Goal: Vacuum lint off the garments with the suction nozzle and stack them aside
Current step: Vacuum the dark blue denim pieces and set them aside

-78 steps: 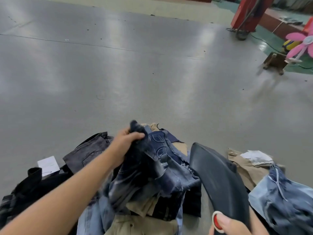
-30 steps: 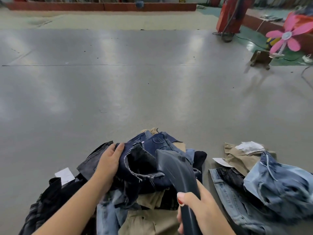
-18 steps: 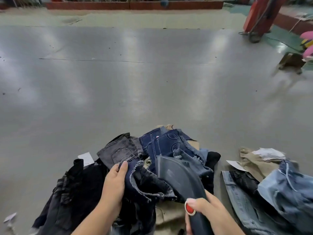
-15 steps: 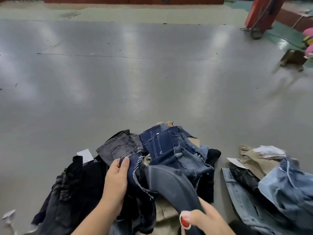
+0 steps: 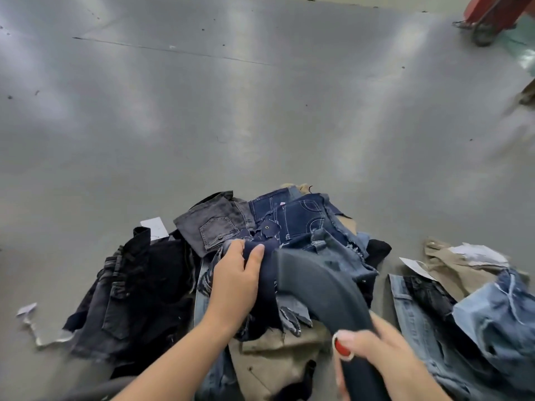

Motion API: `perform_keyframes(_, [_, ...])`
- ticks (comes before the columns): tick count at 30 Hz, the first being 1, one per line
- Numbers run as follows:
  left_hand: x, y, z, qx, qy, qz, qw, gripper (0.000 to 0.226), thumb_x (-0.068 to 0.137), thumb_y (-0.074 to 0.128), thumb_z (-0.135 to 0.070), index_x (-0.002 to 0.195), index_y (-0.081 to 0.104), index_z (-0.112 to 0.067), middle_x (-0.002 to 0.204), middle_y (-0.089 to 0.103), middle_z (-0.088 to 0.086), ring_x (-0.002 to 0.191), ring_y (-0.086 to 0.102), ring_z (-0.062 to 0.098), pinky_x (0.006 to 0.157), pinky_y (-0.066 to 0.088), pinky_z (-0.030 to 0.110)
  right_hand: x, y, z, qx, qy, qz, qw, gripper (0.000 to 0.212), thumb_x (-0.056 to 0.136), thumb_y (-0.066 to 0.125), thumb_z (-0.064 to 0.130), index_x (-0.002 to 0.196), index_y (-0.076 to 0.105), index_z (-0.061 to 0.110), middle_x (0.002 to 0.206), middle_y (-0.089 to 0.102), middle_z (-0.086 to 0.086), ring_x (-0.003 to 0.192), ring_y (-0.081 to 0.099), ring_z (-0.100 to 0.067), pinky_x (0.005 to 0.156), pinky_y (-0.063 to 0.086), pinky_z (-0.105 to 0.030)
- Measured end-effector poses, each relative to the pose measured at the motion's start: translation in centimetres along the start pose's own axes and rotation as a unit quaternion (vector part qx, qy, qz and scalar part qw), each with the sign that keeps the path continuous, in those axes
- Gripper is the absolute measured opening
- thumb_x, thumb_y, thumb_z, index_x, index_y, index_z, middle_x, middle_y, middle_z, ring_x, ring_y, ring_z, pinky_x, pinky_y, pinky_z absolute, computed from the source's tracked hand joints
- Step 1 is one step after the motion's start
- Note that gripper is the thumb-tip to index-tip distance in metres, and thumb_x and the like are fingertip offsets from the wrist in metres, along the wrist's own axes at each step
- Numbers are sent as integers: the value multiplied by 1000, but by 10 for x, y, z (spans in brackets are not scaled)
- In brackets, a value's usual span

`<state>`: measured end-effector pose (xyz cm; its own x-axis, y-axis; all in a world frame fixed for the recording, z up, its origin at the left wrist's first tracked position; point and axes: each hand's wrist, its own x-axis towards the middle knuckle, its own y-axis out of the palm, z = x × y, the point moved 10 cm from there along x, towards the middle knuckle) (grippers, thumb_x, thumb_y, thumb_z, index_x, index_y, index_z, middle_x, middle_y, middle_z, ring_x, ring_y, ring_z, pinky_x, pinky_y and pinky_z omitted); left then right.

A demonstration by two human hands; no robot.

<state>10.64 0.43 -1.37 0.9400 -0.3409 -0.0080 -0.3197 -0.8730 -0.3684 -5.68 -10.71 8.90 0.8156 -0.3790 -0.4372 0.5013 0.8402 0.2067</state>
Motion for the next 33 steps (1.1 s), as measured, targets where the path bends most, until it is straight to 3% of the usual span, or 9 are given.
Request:
perform_keyframes(4, [0,0,0,8,-2,-4,1000,26,95,56,-23,71,48,-21,63,53,-8,58,48,-2,57,37,14,10,-32,-61,-12,86,-10,996,33,58,62,20,72,50,-7,50,49,-27,35,48,-28,36,43,-28])
perform_keyframes(7, [7,-5,3,1,-18,-18,1000,29,96,54,-25,72,46,-12,62,49,-6,55,40,4,56,34,21,8,-28,-71,-2,95,12,995,16,49,62,9,59,62,-3,46,51,-22,33,50,-25,35,43,-23])
perform_keyframes(12, [8,-6,-2,8,1,-25,1000,27,96,55,-21,73,46,-13,62,49,-6,55,43,0,55,34,14,-1,-16,-88,-118,103,65,985,42,32,69,32,71,76,19,76,67,-6,70,61,-9,61,45,-18])
perform_keyframes(16, [-3,6,-7,35,30,18,999,25,96,54,-21,74,45,-14,65,52,-4,59,45,1,58,34,15,6,-30,-84,-29,118,7,993,28,39,70,21,59,64,1,49,51,-22,36,49,-24,39,43,-24])
perform_keyframes(19, [-8,8,-12,38,47,26,998,24,95,54,-21,74,45,-16,65,54,-6,60,46,1,57,35,16,10,-39,-81,-27,128,10,991,32,59,61,23,70,47,-4,47,48,-23,35,47,-28,38,42,-28])
perform_keyframes(26, [6,-3,-5,27,7,-1,1000,19,96,55,-20,80,51,-10,71,58,-7,63,50,1,58,37,12,7,-25,-102,-49,114,40,991,40,28,70,29,66,77,18,61,65,-7,56,63,-11,51,45,-16])
perform_keyframes(28, [6,-1,-5,31,10,3,999,18,96,55,-19,82,52,-9,74,59,-7,67,52,3,61,38,13,11,-23,-105,-66,118,46,990,45,27,70,27,68,75,8,65,67,-18,65,69,-14,54,44,-16])
perform_keyframes(30, [3,6,-6,34,19,23,999,18,96,55,-19,81,53,-10,74,61,-4,69,54,7,63,38,16,15,-33,-101,-56,120,6,991,37,27,69,16,55,65,-8,50,57,-26,47,65,-25,43,42,-17])
perform_keyframes(33, [-6,16,-10,35,32,47,998,21,96,54,-20,75,50,-17,67,58,-8,63,51,-2,58,36,9,19,-38,-88,-24,131,3,991,33,38,72,20,56,54,-2,45,50,-21,33,49,-26,37,43,-24])
